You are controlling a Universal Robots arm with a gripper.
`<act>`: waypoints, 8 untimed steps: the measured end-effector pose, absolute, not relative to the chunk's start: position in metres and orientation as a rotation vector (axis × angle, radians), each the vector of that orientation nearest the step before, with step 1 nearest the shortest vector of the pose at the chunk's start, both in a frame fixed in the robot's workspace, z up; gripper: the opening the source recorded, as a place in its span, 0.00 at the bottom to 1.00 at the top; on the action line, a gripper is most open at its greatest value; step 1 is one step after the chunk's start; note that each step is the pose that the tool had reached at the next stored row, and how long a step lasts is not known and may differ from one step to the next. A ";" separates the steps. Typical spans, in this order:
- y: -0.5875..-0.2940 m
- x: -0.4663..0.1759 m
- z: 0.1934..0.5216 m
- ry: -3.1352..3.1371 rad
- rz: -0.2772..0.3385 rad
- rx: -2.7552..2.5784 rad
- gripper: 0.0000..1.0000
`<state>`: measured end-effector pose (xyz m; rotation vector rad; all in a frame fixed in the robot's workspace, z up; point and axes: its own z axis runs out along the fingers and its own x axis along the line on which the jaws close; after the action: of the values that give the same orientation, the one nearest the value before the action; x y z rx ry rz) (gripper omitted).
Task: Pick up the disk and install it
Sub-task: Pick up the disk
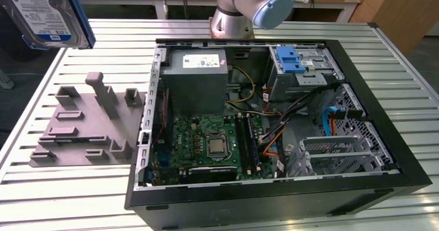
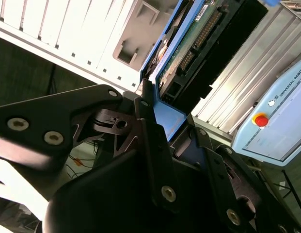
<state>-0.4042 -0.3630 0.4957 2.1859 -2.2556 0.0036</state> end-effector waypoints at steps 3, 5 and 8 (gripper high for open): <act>-0.368 -0.403 0.496 -2.256 0.004 2.186 0.36; -0.369 -0.402 0.496 -2.256 0.004 2.186 0.36; -0.371 -0.398 0.496 -2.256 0.004 2.186 0.36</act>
<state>-0.3978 -0.3706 0.4956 2.1858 -2.2558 0.0037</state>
